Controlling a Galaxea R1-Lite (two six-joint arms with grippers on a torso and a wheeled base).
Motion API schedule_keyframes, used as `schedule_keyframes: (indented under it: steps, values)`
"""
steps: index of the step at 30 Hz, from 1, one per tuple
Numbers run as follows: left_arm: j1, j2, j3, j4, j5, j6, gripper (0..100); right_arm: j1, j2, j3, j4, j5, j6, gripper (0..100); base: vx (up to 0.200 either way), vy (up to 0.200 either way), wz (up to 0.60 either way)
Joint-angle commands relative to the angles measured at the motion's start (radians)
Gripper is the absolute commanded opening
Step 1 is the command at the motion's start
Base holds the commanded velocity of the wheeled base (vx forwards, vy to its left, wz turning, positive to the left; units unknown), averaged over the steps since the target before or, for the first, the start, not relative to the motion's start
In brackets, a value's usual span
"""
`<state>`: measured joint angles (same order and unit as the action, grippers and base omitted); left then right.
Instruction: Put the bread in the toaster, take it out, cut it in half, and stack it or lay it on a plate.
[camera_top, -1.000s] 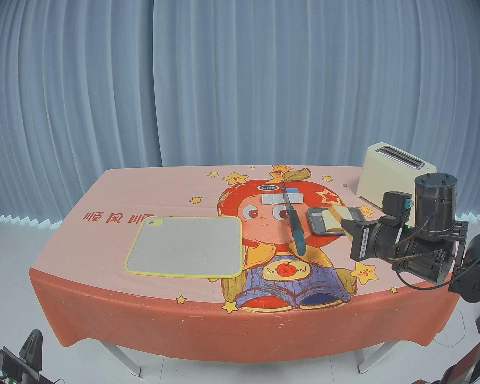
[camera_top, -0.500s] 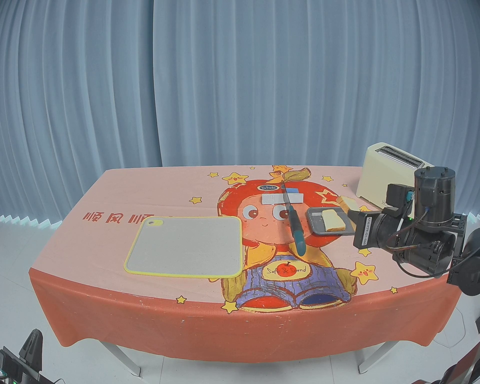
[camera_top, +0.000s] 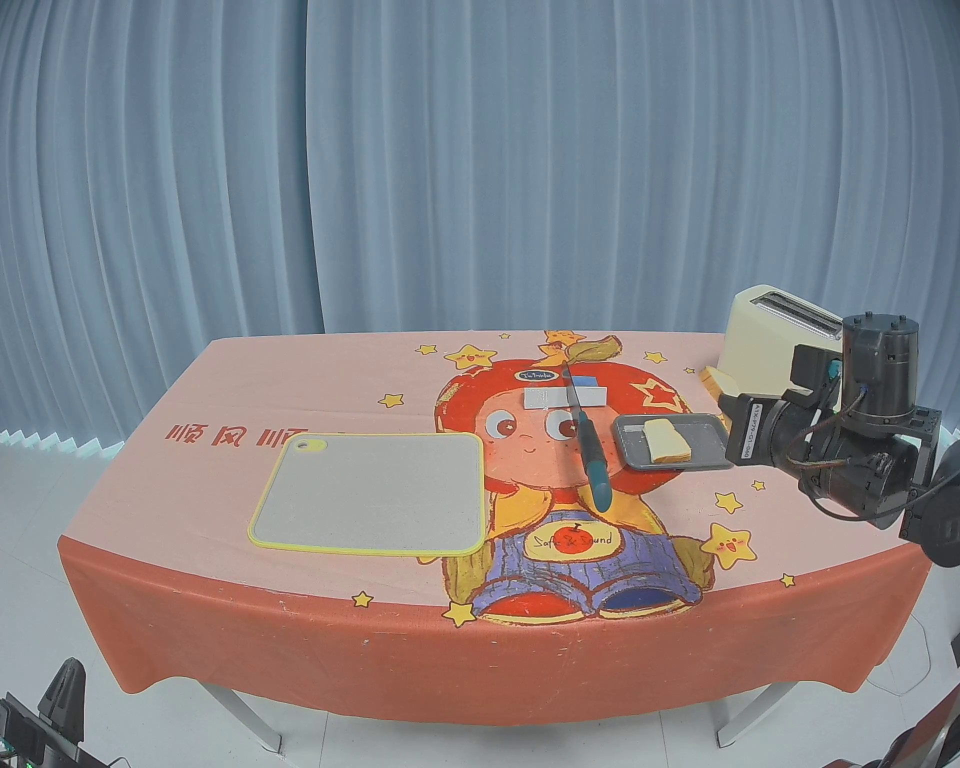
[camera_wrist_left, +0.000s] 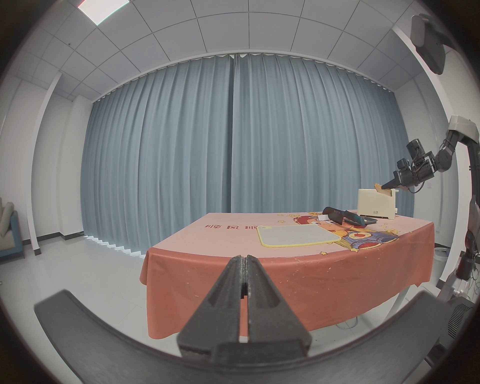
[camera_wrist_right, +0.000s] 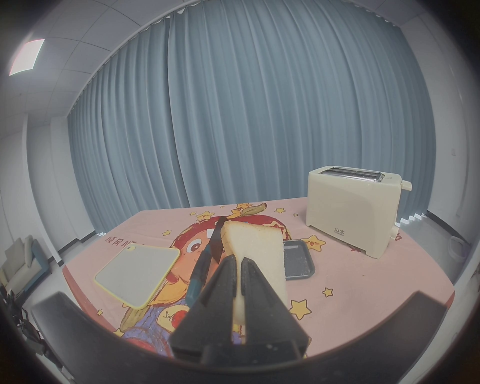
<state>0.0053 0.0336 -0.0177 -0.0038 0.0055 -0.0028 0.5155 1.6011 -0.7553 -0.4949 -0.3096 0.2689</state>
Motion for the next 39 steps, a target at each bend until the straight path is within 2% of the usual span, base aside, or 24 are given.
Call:
schedule_keyframes:
  steps: [1,19,34,39]
  values:
    - [0.001,0.000,0.018,-0.001,0.001,0.000,0,-0.022,0.013,-0.027,-0.001,0.006,-0.002,0,0.000,0.000,0.00]
    - [0.001,0.002,0.018,-0.001,0.001,0.000,0,-0.058,0.146,-0.160,0.016,0.010,-0.007,0,0.000,0.000,0.00]
    - [0.001,0.002,0.018,-0.001,0.001,0.000,0,-0.088,0.254,-0.179,0.018,0.012,-0.007,0,0.000,0.000,0.00]
    - [0.001,0.002,0.018,-0.001,0.001,0.000,0,-0.097,0.298,-0.219,0.018,0.038,-0.005,0,0.000,0.000,0.00]
